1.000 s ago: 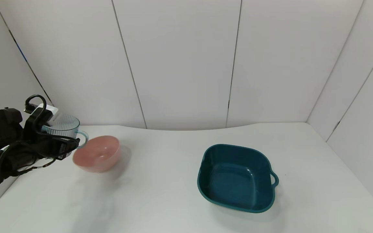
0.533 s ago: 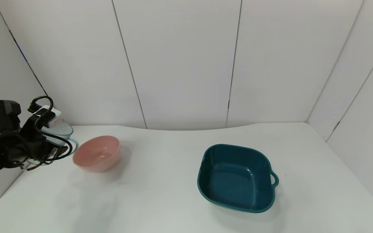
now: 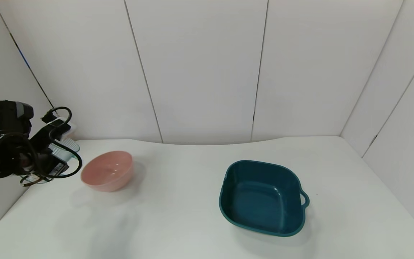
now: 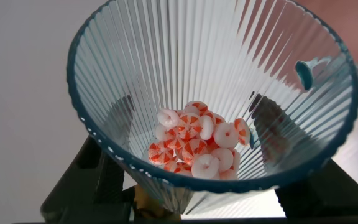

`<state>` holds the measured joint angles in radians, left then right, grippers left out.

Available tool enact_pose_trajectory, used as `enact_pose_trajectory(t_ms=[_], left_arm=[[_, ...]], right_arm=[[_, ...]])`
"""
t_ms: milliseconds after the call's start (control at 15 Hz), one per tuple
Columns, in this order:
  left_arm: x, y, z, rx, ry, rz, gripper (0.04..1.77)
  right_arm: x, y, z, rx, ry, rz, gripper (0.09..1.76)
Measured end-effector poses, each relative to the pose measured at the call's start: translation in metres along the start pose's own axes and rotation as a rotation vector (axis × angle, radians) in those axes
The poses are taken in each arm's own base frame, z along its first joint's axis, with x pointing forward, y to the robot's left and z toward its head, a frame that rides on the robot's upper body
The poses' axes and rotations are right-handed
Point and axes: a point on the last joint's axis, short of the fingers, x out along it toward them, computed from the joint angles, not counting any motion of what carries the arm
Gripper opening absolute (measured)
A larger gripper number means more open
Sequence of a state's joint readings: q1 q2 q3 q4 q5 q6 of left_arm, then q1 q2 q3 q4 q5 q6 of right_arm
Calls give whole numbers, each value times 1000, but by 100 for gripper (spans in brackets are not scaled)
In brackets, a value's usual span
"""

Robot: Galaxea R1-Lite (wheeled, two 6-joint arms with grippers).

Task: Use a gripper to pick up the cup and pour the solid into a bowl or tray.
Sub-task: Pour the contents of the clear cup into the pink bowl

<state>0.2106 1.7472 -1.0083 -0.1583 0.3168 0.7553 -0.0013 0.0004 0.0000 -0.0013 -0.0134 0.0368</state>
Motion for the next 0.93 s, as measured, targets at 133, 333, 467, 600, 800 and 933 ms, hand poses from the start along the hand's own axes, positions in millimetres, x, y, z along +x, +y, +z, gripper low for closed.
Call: enact_pose_trajectory(t_ms=[133, 333, 467, 600, 800, 933], left_arm=[[5, -4, 3, 31, 25, 14, 131], [12, -15, 11, 95, 48, 18, 131], [16, -20, 14, 137, 69, 28, 131], [22, -24, 20, 165, 86, 44, 131], [29, -28, 27, 220, 109, 69, 131], [30, -31, 31, 264, 113, 74, 131]], right_arm=[[0, 0, 0, 0, 0, 0, 171], [0, 0, 0, 0, 0, 0, 171], [0, 0, 0, 0, 0, 0, 171], [0, 0, 0, 0, 0, 0, 171], [0, 0, 0, 0, 0, -1, 171], [0, 0, 0, 0, 0, 0, 171]])
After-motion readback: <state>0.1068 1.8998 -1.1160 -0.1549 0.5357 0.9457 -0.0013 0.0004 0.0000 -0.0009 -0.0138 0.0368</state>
